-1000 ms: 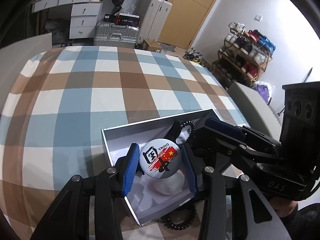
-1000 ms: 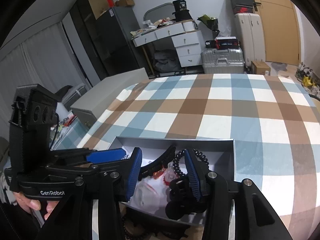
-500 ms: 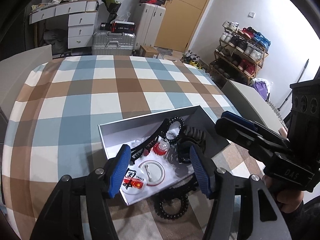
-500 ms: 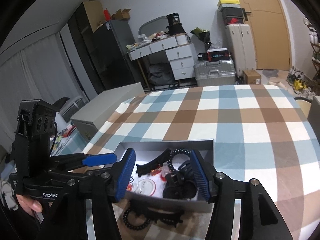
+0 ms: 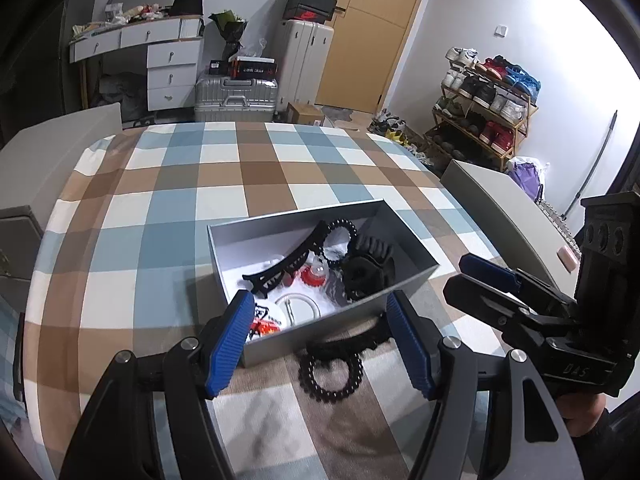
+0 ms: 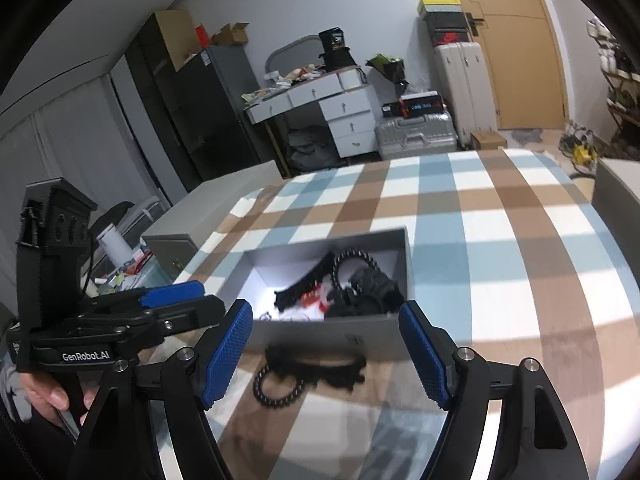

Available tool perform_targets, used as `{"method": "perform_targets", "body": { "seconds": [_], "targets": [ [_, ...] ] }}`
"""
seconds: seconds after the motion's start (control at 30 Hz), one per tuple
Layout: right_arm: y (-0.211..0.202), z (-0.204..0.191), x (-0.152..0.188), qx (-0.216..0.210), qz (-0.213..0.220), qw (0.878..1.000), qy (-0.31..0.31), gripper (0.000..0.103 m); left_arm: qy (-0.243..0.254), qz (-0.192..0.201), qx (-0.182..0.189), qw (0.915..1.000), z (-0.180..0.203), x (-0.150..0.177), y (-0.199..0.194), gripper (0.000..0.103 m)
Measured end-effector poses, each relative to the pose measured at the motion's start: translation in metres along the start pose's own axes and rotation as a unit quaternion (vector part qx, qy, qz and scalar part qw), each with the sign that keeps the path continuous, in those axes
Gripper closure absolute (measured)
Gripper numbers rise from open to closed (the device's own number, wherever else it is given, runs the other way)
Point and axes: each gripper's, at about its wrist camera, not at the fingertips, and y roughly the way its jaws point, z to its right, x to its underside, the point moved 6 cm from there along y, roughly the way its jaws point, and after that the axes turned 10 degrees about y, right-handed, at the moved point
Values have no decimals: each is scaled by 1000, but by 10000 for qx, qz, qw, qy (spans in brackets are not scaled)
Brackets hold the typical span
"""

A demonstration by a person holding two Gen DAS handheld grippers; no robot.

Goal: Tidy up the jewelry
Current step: 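Grasp the black claw hair clip on the table with the right tool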

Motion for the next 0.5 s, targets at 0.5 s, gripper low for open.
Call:
{"method": "perform_targets", "body": {
  "seconds": [0.5],
  "targets": [
    [-4,9,53,324,-450,9984,-60,21,-413,-67,-645,9970,-2,46,-2,19]
  ]
}}
